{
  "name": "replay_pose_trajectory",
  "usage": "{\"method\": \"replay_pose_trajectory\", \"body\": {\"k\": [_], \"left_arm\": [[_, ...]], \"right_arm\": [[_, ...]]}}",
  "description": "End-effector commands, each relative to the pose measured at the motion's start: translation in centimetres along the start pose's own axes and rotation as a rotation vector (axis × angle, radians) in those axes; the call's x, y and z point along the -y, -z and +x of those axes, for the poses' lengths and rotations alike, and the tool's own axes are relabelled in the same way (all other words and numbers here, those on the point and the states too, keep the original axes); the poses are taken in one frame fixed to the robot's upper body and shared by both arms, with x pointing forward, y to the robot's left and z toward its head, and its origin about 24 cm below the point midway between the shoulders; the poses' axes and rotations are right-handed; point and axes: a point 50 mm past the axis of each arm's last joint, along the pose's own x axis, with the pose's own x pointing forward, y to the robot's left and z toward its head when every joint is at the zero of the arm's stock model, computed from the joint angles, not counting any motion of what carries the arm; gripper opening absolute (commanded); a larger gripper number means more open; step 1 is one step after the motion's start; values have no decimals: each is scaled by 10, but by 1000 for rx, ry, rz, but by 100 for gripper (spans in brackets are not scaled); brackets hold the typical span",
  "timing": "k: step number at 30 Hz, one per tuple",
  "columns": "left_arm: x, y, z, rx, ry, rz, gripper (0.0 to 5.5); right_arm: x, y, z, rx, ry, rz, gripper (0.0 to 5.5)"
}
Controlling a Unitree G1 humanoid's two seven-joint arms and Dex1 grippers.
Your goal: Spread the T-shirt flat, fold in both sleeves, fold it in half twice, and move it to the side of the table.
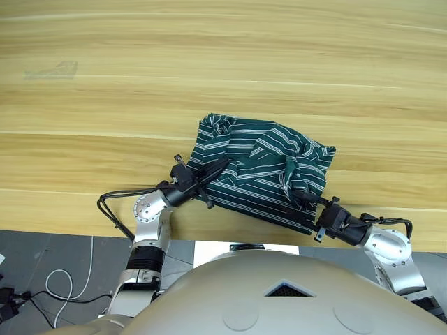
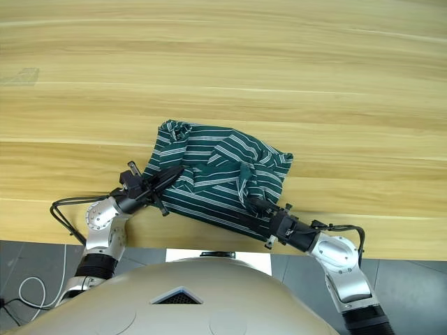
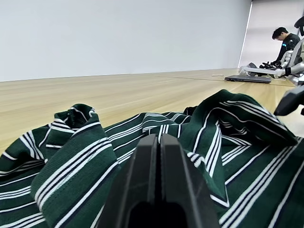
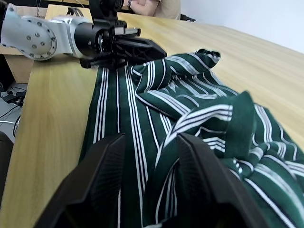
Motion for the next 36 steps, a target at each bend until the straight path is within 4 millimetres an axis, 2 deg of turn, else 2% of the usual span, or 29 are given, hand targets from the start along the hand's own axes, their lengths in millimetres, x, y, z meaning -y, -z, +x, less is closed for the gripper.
{"method": "replay_pose_trajectory", "body": {"k": [1, 15, 25, 29, 36], "left_arm": [[-2, -1, 0, 1, 0, 5, 0], [3, 1, -3, 4, -10, -4, 0], [4, -2, 1, 13, 14, 4, 0], [3, -2, 2, 15, 16, 5, 0], [2, -1, 2, 12, 11, 2, 0]], "right_arm": [[-6, 3, 5, -11, -28, 3, 199], [15, 7, 6, -26, 57, -42, 199], [-3, 21, 21, -60, 6, -29, 199], [-4, 26, 24, -81, 21, -39, 199], [3, 23, 27, -53, 72, -49, 73]]}}
